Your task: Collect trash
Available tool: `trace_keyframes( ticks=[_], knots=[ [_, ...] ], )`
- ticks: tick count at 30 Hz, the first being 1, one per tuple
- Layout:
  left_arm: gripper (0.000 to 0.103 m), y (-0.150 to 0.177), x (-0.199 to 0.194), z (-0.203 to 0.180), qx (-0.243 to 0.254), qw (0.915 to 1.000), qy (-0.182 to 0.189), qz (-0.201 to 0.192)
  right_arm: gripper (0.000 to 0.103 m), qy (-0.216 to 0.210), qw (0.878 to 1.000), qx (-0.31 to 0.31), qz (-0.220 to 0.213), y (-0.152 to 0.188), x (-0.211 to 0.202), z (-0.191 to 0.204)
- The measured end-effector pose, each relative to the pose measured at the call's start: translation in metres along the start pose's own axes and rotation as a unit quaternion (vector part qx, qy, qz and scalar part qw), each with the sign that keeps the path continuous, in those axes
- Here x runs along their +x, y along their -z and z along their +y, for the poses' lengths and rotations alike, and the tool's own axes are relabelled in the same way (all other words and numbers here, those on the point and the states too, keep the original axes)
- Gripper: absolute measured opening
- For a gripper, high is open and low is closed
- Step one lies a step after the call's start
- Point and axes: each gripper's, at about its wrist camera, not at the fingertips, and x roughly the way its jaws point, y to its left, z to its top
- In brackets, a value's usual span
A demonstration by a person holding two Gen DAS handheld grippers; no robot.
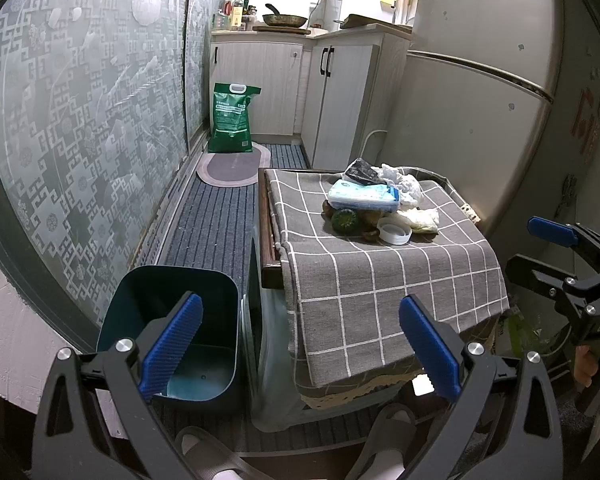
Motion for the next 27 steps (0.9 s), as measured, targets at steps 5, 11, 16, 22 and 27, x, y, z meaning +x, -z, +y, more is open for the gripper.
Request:
trace_keyframes(
  ticks=[5, 11, 16, 22, 27],
  knots=[
    [0.101, 0.0002, 0.0002, -0.0006, 0.0, 1.0, 0.0, 0.0, 0.1, 0.001, 1.0, 0.001, 0.0, 0.0, -0.0002, 0.0001],
    [0.101, 0.0, 0.0002, -0.0004, 0.0, 1.0, 0.0, 0.0, 0.1, 0.001, 1.0, 0.0, 0.0, -0.0003, -0.0005, -0.0002],
    [0.101, -0.0001, 0.0001, -0.0002, 0.0, 1.0, 0.0, 0.0, 0.1, 0.001, 1.0, 0.0, 0.0, -0.0005, -0.0002, 0.0],
    [0.101, -0.0003, 0.0006, -0.0012, 0.001, 1.0, -0.001, 0.0, 0.1, 0.001, 1.0, 0.001, -0.001, -0.0005, -0.001, -0.0006],
    [0.101, 0.0002, 0.0, -0.003, 0.003, 1.0, -0.001, -0.001, 0.1, 0.001, 1.0, 0.001, -0.003, 0.0034, -0.0011, -0.0041]
  ],
)
